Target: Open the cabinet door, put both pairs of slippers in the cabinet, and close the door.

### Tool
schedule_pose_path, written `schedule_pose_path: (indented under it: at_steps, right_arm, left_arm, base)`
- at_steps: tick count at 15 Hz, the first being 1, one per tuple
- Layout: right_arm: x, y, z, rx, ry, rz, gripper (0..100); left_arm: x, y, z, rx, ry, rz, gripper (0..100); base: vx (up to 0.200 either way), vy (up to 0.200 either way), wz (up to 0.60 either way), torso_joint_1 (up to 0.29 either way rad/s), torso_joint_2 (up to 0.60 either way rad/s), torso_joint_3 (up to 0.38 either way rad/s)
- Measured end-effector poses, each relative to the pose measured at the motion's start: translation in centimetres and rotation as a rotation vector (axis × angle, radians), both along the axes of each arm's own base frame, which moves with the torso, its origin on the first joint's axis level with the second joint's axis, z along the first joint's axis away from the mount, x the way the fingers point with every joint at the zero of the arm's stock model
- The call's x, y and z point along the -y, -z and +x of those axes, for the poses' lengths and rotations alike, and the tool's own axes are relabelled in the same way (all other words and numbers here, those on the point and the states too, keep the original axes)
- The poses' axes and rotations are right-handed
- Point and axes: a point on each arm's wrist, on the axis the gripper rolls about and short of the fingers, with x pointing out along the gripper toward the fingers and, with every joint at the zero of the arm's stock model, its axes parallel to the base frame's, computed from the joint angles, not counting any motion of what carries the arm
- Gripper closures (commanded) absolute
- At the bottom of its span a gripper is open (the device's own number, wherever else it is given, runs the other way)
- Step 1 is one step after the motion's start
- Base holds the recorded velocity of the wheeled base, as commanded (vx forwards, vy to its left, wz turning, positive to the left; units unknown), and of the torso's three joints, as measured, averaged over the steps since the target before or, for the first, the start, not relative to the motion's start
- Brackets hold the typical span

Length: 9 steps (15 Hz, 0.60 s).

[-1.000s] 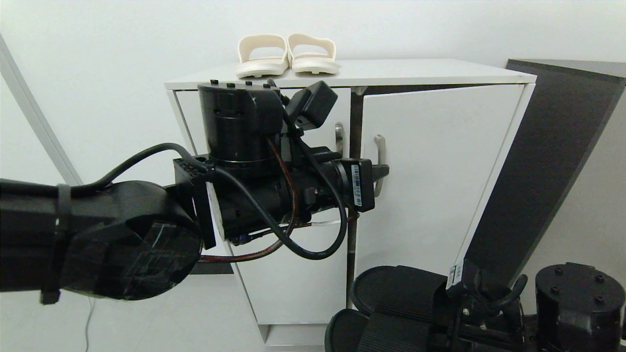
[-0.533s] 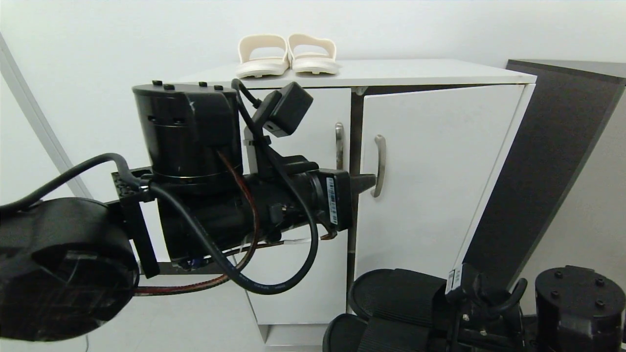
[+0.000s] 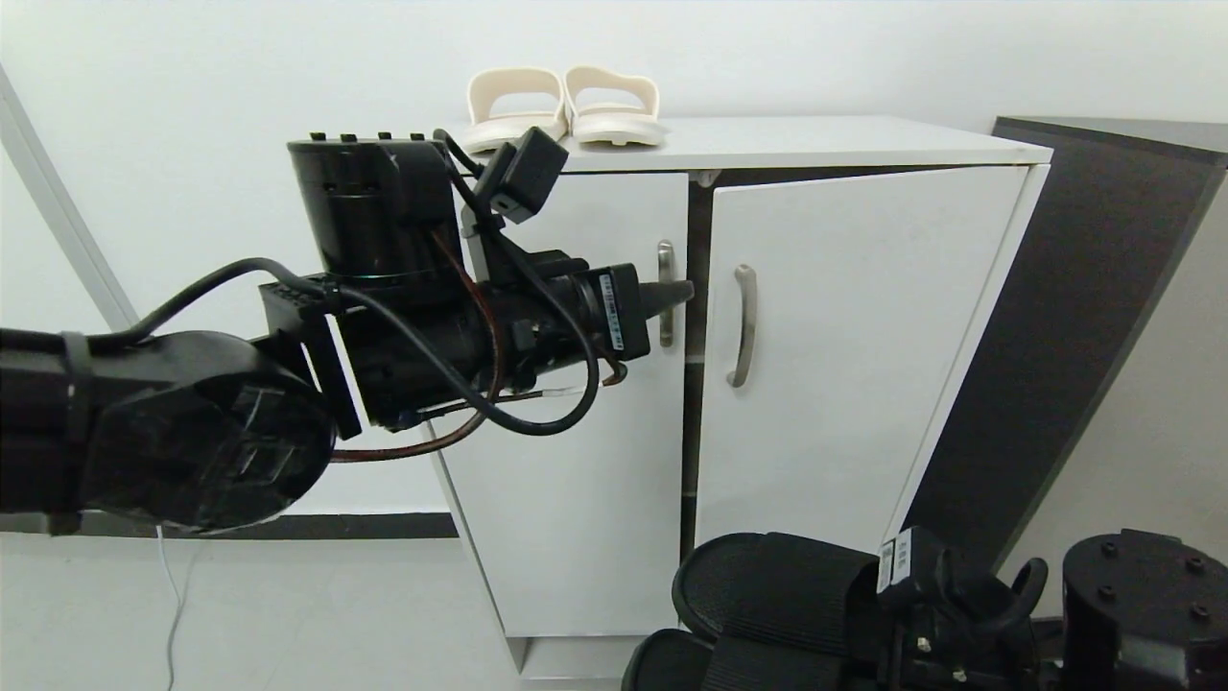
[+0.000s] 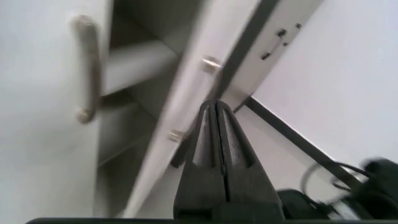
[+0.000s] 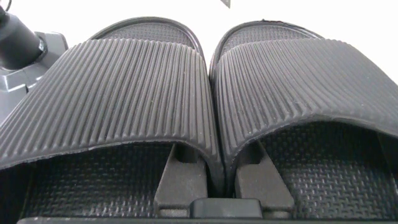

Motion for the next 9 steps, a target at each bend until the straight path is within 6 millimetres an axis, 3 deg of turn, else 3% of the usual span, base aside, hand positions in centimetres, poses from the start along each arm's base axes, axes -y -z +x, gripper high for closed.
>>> schedule_pose_path:
  at_steps: [9]
  right_arm:
    - [0.0,0.9,-1.4,-0.021,-0.051,-0.033,100]
  left_arm:
    - [2.1,0.8,5.0,-0.009,-0.041,-0.015,100]
  base:
    - [0.000,0.000,0.00,0.000,0.00,0.000]
